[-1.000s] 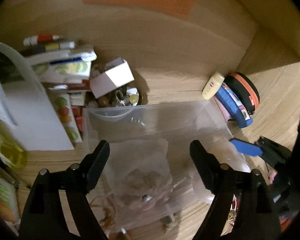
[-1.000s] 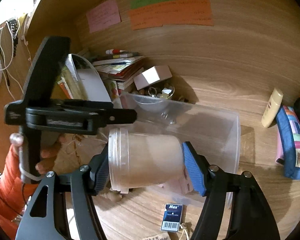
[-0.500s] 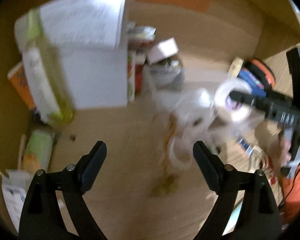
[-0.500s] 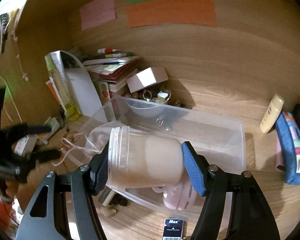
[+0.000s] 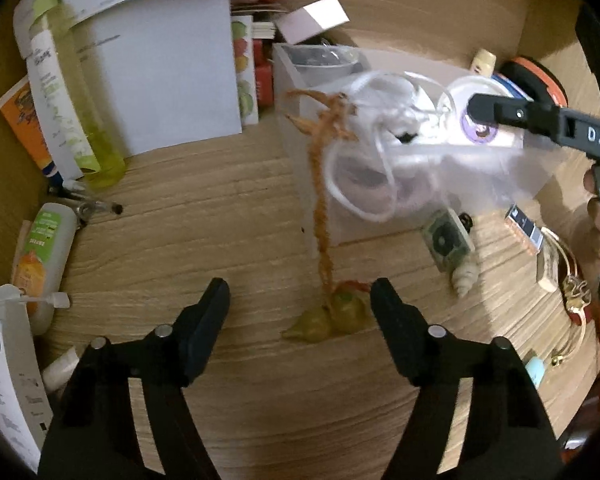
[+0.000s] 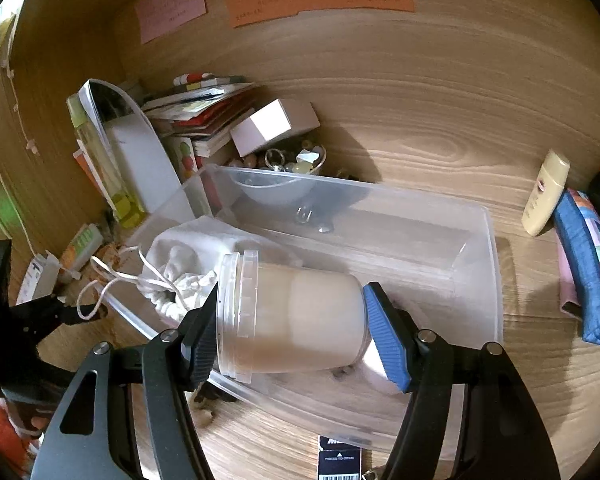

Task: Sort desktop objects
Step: 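Grasp the bead keychain with left tool while right tool places beige container in bin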

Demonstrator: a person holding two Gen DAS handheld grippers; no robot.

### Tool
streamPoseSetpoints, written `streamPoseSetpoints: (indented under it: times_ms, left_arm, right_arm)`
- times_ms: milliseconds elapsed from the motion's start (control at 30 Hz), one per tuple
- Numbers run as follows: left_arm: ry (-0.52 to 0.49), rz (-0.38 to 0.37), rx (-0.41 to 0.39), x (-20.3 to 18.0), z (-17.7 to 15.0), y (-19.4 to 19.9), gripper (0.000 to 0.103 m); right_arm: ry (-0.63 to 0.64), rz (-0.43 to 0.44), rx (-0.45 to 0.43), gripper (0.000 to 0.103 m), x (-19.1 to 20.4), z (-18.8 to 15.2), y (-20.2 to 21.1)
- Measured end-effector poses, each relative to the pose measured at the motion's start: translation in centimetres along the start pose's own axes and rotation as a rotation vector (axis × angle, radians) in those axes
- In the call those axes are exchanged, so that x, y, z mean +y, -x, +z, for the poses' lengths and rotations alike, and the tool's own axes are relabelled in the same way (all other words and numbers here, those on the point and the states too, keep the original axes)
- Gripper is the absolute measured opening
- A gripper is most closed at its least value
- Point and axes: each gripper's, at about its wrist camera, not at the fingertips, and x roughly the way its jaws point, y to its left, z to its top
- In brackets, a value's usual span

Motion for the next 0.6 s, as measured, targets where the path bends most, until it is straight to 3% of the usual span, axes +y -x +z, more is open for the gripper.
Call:
streamPoseSetpoints:
  times_ms: [167,233,600]
  left_arm:
    - [-0.023,0.013,-0.003,-0.6,-0.5,-0.1,0.048]
    - [-0.026,0.016,-0.014,-0.7,-0.7,0.1,0.033]
    - [0.039,-0.011,-0.045,0.1,-1.2,1.5,0.031]
  right_arm:
    - [0.004,-0.025,0.020,0.063,-0.1,-0.5,-0.6]
    - [0.012,-0.024,0.026,0.063,-0.1,-0.7,-0.9]
    - [0.023,-0.066,0.027,0.064,0.3,-0.8,-0.7]
